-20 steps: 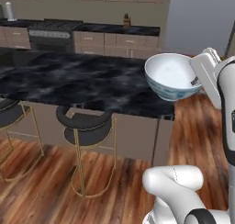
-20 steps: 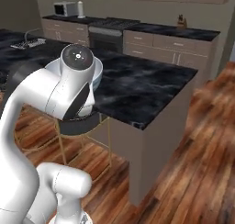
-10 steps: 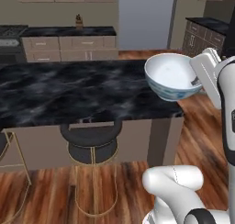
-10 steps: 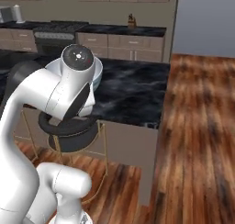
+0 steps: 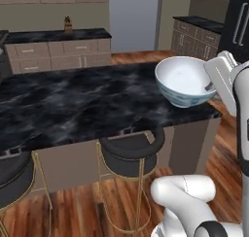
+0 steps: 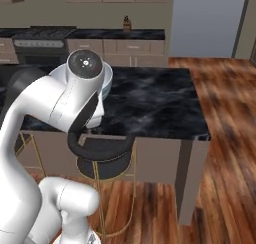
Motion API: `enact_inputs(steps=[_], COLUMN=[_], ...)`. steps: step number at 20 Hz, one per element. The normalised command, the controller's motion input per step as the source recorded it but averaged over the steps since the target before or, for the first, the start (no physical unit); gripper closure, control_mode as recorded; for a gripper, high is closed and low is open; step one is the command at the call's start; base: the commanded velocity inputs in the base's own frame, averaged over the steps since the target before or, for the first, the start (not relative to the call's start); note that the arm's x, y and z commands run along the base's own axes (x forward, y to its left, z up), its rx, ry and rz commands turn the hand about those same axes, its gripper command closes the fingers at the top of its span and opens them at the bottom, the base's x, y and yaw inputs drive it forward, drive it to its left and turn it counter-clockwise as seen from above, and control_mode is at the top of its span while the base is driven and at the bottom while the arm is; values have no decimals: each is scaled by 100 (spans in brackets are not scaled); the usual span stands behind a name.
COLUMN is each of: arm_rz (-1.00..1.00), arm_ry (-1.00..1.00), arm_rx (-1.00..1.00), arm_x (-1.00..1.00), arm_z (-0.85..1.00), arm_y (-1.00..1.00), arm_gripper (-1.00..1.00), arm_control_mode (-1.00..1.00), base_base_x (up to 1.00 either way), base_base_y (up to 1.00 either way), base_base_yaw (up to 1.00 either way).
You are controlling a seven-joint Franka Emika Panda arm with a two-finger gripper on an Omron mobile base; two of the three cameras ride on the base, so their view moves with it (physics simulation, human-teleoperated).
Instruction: Pick up the bowls from the cabinet and place each bowl in front of a stool on the dining counter.
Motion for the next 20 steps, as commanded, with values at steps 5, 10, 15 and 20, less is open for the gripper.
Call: enact_inputs(steps=[5,10,15,20], arm_rz=[0,0,2,7], arm_ry=[0,0,2,7], arm_rx=[0,0,0,0], arm_x=[0,0,40,100], arm_z=[0,0,-23,-88], arm_y=[0,0,0,6], arm_gripper=[100,100,100,100], arm_control_mode=[100,100,-100,-100], base_base_x=[83,82,51,0], base_base_y=[53,9,0,0], base_base_yaw=[-6,1,2,0])
